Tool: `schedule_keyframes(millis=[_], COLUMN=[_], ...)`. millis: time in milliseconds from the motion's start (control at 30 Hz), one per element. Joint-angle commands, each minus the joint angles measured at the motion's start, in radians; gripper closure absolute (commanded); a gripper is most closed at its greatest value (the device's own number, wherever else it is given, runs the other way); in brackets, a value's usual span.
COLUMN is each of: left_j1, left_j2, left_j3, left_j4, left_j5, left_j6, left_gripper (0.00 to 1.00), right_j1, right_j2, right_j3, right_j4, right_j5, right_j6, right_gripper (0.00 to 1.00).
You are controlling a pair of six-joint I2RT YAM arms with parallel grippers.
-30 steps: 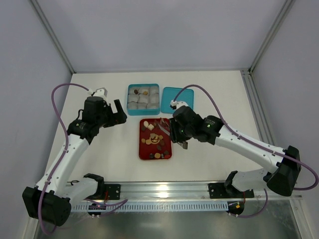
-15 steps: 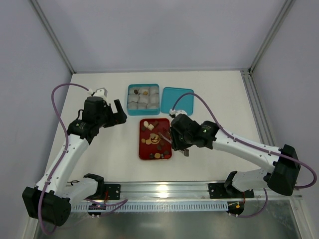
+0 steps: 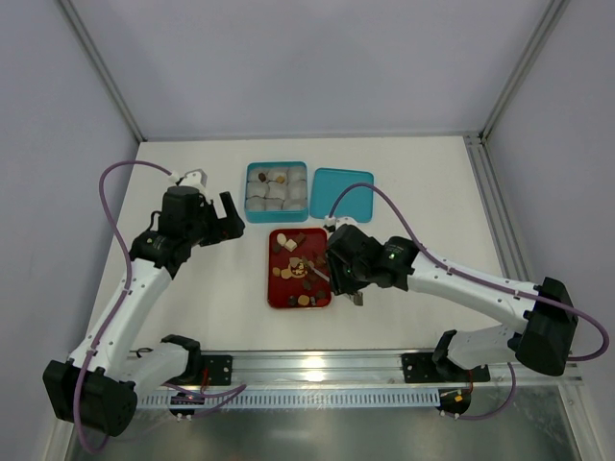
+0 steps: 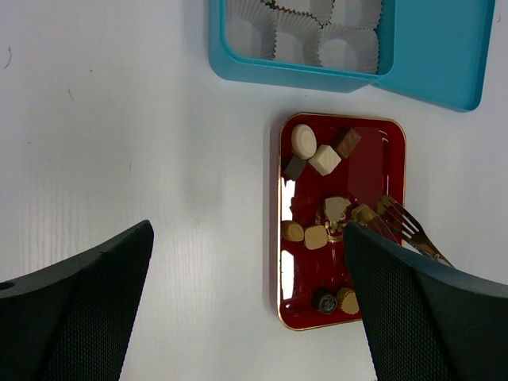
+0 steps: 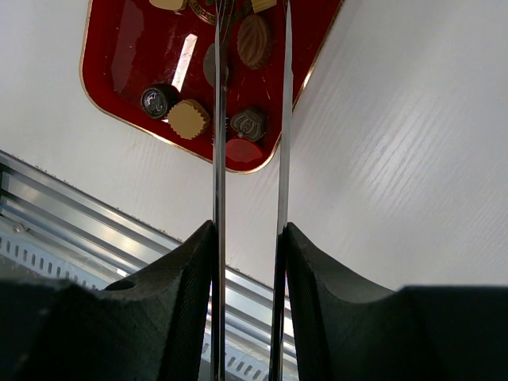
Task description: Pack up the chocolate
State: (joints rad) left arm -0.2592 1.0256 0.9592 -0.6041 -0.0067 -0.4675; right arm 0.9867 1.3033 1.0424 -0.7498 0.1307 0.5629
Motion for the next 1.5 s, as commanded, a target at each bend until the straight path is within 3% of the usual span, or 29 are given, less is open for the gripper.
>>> schedule_keyframes(millis=[0, 400, 867, 1467], left_j1=[0.008, 0.008, 0.008, 0.008], left_j2=[-0.001, -0.004, -0.004, -0.007], left_j3=[-0.002, 0.0, -0.002, 0.0], left_j4=[0.01, 0.01, 0.009, 0.009], left_j5=[0.004, 0.004, 0.004, 0.004], left_j6=[0.004, 0.004, 0.004, 0.004], left_gripper=[0.0, 0.0, 0.0, 0.0], right_j1=[0.007, 0.009, 0.009, -0.019], right_j2=[0.004, 0.031, 0.031, 0.066], right_j3=[-0.001, -0.001, 0.031, 0.191], right_j4=[0.03, 0.033, 0.023, 0.001], right_j5=[0.003, 0.003, 0.018, 0.07], right_j6=[0.019, 0.014, 0.017, -0.017], right_gripper=[0.59, 0.59, 0.73, 0.73])
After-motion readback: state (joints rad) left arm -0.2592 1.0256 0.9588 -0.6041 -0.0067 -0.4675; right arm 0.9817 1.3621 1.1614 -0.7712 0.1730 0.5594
